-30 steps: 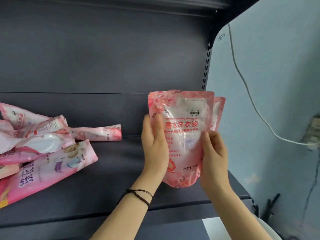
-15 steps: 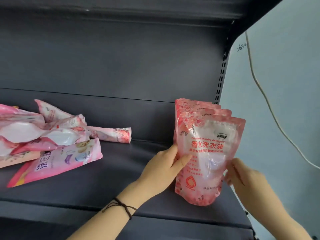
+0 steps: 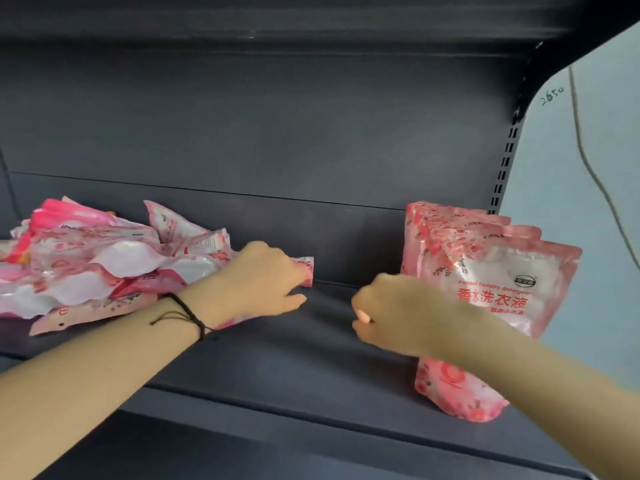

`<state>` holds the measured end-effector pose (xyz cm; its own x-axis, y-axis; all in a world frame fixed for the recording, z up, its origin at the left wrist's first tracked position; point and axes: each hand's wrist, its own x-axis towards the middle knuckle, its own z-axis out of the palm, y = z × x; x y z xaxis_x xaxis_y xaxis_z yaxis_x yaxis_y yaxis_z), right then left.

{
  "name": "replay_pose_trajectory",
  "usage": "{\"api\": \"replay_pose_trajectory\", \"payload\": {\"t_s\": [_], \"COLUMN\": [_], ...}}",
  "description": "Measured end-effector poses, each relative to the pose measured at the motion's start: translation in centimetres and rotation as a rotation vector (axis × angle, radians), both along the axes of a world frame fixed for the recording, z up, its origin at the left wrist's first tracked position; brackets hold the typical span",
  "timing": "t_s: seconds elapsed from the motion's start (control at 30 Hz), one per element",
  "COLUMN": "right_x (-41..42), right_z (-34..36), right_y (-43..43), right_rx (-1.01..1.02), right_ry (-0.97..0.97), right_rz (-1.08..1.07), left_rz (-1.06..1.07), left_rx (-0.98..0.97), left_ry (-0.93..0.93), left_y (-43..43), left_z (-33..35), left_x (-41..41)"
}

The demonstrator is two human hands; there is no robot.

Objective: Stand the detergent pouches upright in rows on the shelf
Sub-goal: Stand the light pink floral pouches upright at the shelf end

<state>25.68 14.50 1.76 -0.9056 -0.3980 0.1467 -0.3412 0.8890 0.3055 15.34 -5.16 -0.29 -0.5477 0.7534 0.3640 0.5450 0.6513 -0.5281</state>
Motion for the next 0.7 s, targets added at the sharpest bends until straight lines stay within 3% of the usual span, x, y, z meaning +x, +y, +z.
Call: {"api": "replay_pose_trajectory", "payload": {"t_s": [0.17,0.47,0.57,0.7], "right_x": [-6.7,-16.5,-18.8,-22.0], "right_z": [2.3,2.7,2.6,0.1], "right_y": [-4.6,-12.2,-13.1,-13.2], "right_rx": [0.191,0.272,0.209,-0.043], "right_ry": [-0.011,-0.06,-0.068,-0.148], "right_rz": [-0.122,-0.32,-0.313,-0.204], "left_rz": [0.116,-0.027,-0.054,-0.035], "left_rx": [-0.087,-0.066,0.001,0.307], "left_ry": [0.032,-0.004,-0.053,-0.261], "left_y": [-6.2,-9.7,-9.7,-9.4], "left_z": [1.1,1.5,1.6,0.8], "left_x": [-4.9,-12.7,-14.3,-15.9]}}
